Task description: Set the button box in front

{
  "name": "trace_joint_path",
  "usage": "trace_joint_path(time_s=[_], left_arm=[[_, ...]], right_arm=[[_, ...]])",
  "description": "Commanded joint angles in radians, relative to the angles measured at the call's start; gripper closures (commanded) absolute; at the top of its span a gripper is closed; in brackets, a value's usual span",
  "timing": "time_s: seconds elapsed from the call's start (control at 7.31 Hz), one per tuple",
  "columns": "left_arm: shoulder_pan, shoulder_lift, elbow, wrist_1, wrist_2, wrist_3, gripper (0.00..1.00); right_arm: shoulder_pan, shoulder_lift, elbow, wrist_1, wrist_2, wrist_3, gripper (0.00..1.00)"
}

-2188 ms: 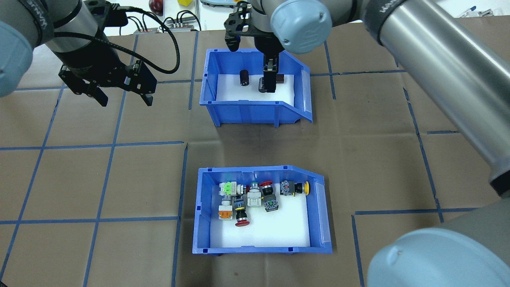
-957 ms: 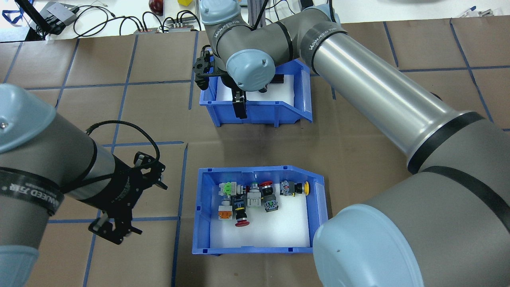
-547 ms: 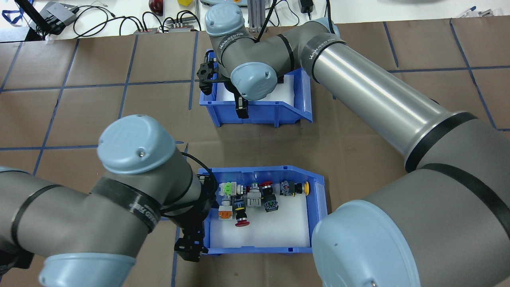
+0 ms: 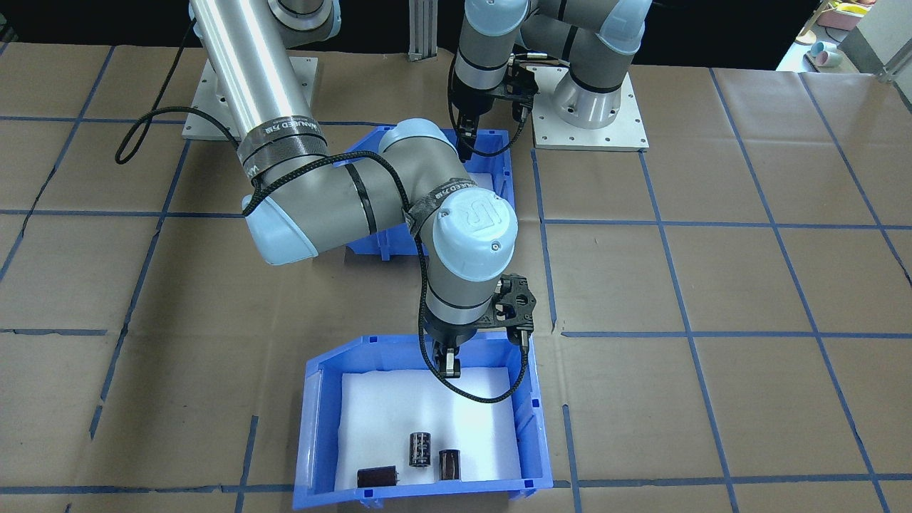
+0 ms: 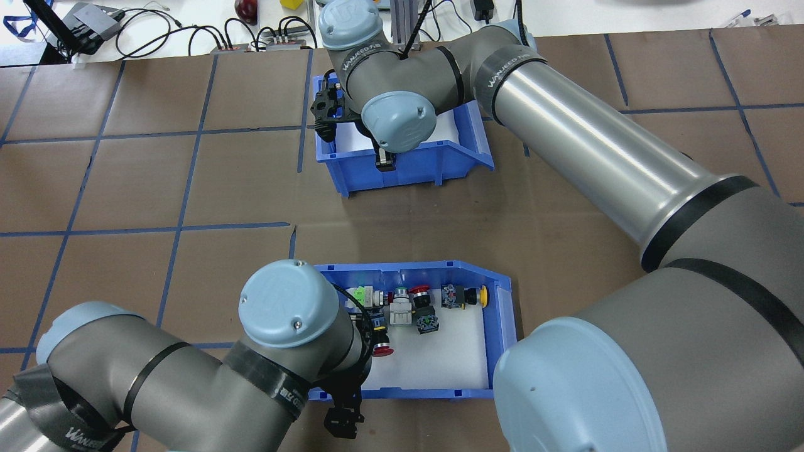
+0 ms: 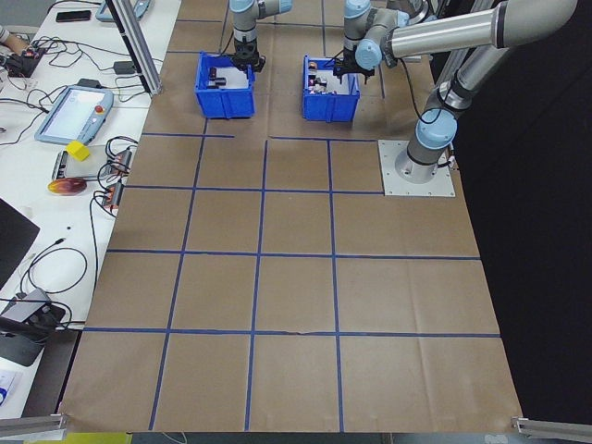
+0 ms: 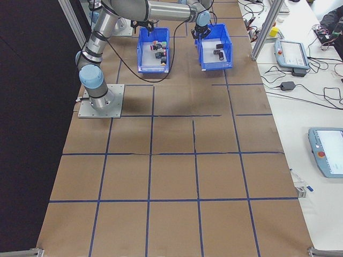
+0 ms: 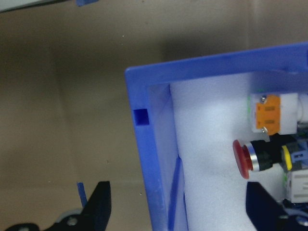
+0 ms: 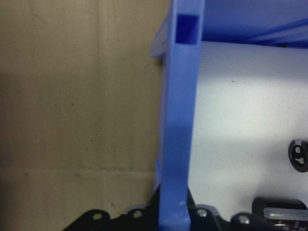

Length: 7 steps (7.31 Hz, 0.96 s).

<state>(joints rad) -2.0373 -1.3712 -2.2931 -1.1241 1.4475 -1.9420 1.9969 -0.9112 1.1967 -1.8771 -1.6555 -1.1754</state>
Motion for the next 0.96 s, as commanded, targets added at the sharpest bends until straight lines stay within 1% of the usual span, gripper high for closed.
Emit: trace_joint_path(time_s=[0.0,0.14,0.27,0.55,0.68,0.82], left_arm=[[-0.014,-0.009,-0.022,0.033,0.002,-0.038,0.06],[-0.015,-0.025,-0.022,0.059,-0.005,-0.043,0.11],[-0.018,-0.031,-0.022,0.069,-0.009,-0.060,0.20],[-0.044,-0.060,-0.020,0.090,-0.012,-0.055,0.44],[-0.061,-0.068,-0.022,0.122,-0.012,-0.054,0.60],[-0.063,-0.068,-0.022,0.153,-0.012,-0.049,0.81]], right_arm=[[-0.053,-0.026,-0.032,0.018,-0.024,-0.070,0.93],[-0.126,-0.034,-0.029,0.026,-0.023,-0.139,0.92],[-0.198,-0.049,-0.028,0.041,-0.023,-0.200,0.92],[-0.355,-0.089,-0.026,0.120,-0.024,-0.355,0.92],[-0.428,-0.118,-0.017,0.154,-0.024,-0.447,0.92],[-0.495,-0.155,0.015,0.164,-0.023,-0.531,0.92]])
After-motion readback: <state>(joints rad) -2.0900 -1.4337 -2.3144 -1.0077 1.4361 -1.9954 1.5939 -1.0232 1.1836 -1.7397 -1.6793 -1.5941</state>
